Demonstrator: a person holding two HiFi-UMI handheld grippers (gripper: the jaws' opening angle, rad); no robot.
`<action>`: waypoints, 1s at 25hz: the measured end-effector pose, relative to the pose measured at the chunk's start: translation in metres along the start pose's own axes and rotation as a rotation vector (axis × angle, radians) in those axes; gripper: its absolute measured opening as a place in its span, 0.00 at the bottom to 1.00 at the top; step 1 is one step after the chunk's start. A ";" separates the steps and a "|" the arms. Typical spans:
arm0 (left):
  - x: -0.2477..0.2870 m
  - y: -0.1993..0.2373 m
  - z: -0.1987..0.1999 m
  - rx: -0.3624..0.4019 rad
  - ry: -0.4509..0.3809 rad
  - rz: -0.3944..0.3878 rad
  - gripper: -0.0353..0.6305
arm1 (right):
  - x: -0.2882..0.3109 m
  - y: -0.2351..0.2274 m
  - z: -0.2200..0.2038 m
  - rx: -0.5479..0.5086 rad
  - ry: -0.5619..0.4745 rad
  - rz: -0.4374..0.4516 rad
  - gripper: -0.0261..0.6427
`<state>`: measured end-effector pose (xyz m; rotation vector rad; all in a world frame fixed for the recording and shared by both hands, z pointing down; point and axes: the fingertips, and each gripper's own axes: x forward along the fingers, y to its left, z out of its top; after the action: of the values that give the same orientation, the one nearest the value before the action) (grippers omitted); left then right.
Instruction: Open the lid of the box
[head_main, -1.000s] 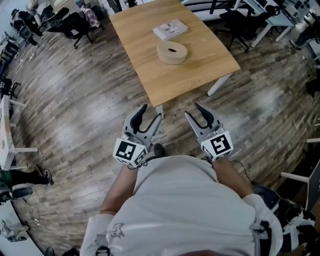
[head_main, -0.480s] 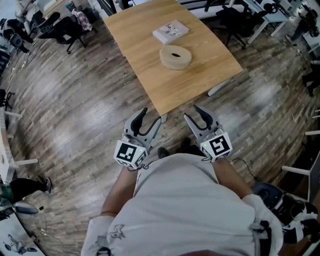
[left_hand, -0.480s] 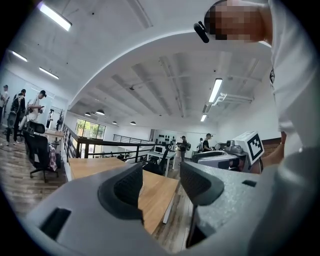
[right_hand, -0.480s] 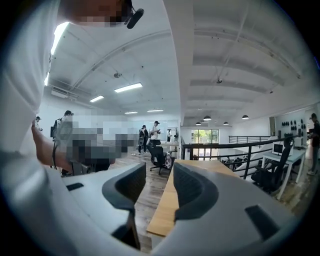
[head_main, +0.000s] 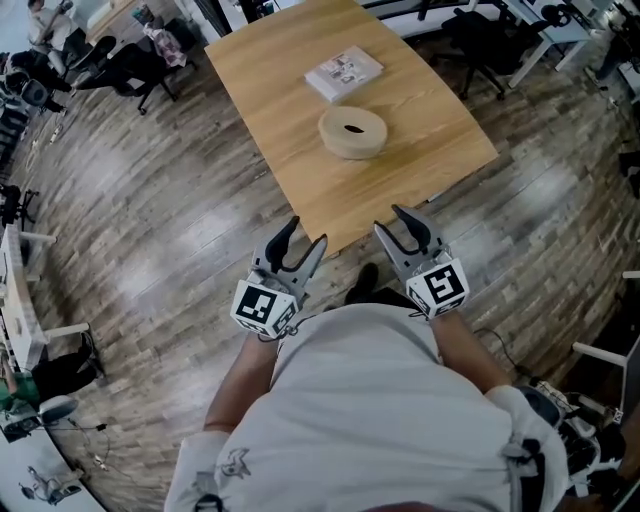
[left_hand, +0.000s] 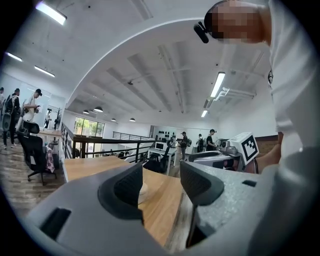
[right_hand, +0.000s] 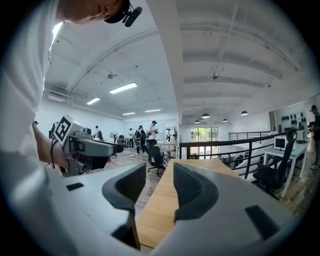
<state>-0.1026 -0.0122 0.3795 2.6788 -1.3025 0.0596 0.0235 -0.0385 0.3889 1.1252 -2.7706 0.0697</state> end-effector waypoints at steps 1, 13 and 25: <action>0.009 0.004 0.001 0.002 0.006 0.001 0.39 | 0.005 -0.009 0.002 -0.002 -0.004 0.001 0.31; 0.091 0.009 0.015 0.019 0.024 -0.027 0.39 | 0.009 -0.087 0.014 0.029 -0.052 -0.027 0.31; 0.126 0.032 0.003 0.027 0.092 -0.109 0.39 | 0.037 -0.105 0.001 0.044 -0.010 -0.057 0.31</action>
<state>-0.0501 -0.1304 0.3939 2.7288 -1.1357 0.1861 0.0708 -0.1394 0.3918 1.2181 -2.7565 0.1189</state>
